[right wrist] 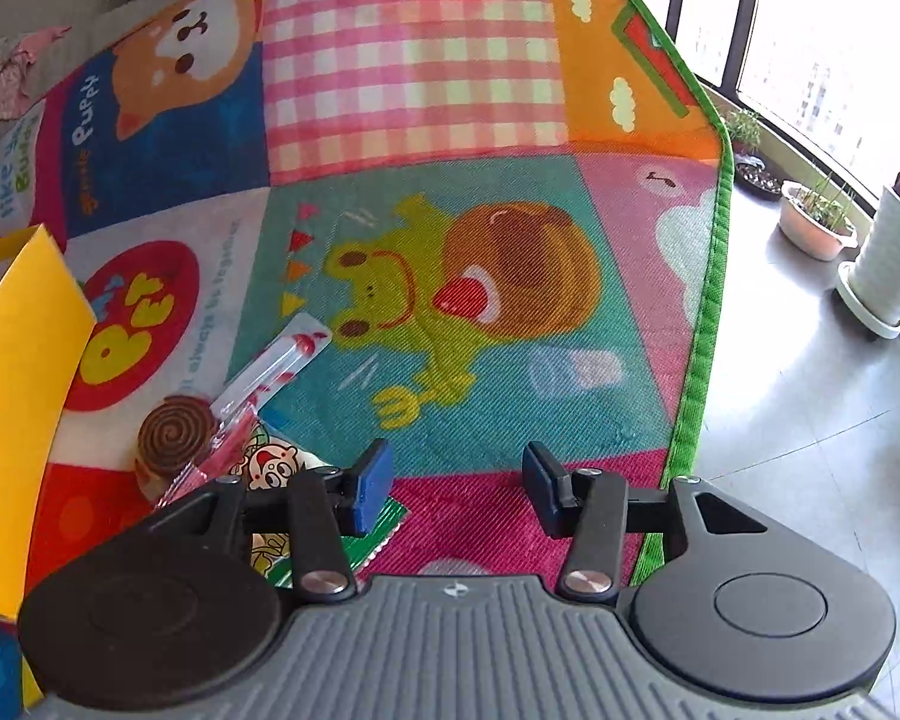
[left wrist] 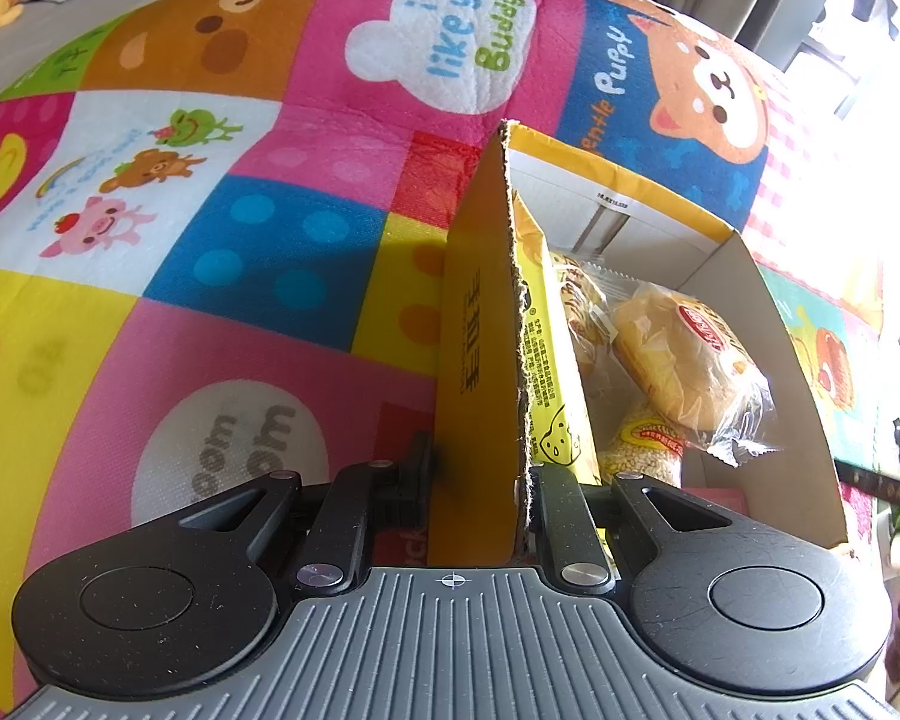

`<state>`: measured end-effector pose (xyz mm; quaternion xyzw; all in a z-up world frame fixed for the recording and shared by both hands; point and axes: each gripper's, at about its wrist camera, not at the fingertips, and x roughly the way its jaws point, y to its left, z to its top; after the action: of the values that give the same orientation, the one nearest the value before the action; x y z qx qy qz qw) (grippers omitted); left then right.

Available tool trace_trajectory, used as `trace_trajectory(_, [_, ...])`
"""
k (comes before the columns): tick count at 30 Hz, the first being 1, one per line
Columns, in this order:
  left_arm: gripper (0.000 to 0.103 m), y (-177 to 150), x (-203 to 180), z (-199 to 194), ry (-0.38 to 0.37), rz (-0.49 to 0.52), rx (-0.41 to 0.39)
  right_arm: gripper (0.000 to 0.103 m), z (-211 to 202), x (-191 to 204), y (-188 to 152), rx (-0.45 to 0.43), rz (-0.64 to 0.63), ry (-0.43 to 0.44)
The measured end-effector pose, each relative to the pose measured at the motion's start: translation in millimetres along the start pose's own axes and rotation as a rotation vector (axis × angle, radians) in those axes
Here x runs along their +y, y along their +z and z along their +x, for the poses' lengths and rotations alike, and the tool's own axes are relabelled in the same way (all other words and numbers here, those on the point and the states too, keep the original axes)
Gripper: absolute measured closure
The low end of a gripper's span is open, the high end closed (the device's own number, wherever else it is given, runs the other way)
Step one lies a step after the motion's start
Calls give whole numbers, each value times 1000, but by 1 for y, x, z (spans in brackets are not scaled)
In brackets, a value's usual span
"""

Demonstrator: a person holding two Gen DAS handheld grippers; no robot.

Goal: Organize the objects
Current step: 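Grasp the red-topped candy bag of white balls with the right tool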

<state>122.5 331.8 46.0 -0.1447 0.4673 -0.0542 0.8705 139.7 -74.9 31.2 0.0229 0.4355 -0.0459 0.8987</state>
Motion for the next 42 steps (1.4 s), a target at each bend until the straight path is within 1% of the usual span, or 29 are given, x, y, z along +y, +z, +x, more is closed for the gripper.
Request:
trace_trajectory(5, [84, 0, 0, 0, -1, -2, 0, 52, -19, 9, -18, 43, -20, 79])
trace_trajectory(9, [84, 0, 0, 0, 0, -2, 0, 50, -33, 16, -30, 73, -37, 162])
trace_trajectory(15, [84, 0, 0, 0, -1, -2, 0, 36, -50, 21, -28, 54, 5, 243])
trace_trajectory(17, [84, 0, 0, 0, -1, -1, 0, 24, -54, 27, -28, 52, -12, 267])
trace_trajectory(19, [84, 0, 0, 0, -1, -2, 0, 22, -56, 34, -33, 78, -22, 292])
trace_trajectory(23, [84, 0, 1, 0, -2, 0, 0, 22, -62, 50, -49, 130, -60, 353])
trace_trajectory(24, [84, 0, 1, 0, -3, 0, 1, 22, -63, 53, -54, 140, -78, 353])
trace_trajectory(26, [84, 0, 1, 0, -2, -1, 0, 18, -67, 56, -63, 154, -116, 348])
trace_trajectory(29, [84, 0, 1, 0, -2, -4, 0, 18, -74, 58, -75, 174, -180, 348])
trace_trajectory(31, [84, 0, 1, 0, -3, -4, 0, 18, -77, 59, -80, 173, -225, 331])
trace_trajectory(33, [84, 0, 1, 0, -3, -5, 0, 18, -79, 58, -83, 151, -263, 262])
trace_trajectory(35, [84, 0, 1, 0, -3, -5, 0, 18, -77, 52, -83, 124, -280, 165])
trace_trajectory(36, [84, 0, 1, 0, -3, -5, 0, 17, -74, 47, -81, 115, -280, 113])
trace_trajectory(37, [84, 0, 1, 0, -3, -5, 0, 14, -73, 43, -80, 107, -271, 80])
trace_trajectory(38, [84, 0, 1, 0, -3, -5, 0, 14, -73, 38, -78, 100, -255, 58])
trace_trajectory(39, [84, 0, 1, 0, -3, -6, 0, 14, -74, 35, -75, 92, -243, 47])
trace_trajectory(40, [84, 0, 1, 0, -3, -6, 0, 14, -76, 33, -74, 84, -235, 54])
trace_trajectory(42, [84, -1, 0, 0, -3, -7, -1, 14, -85, 33, -71, 64, -225, 119])
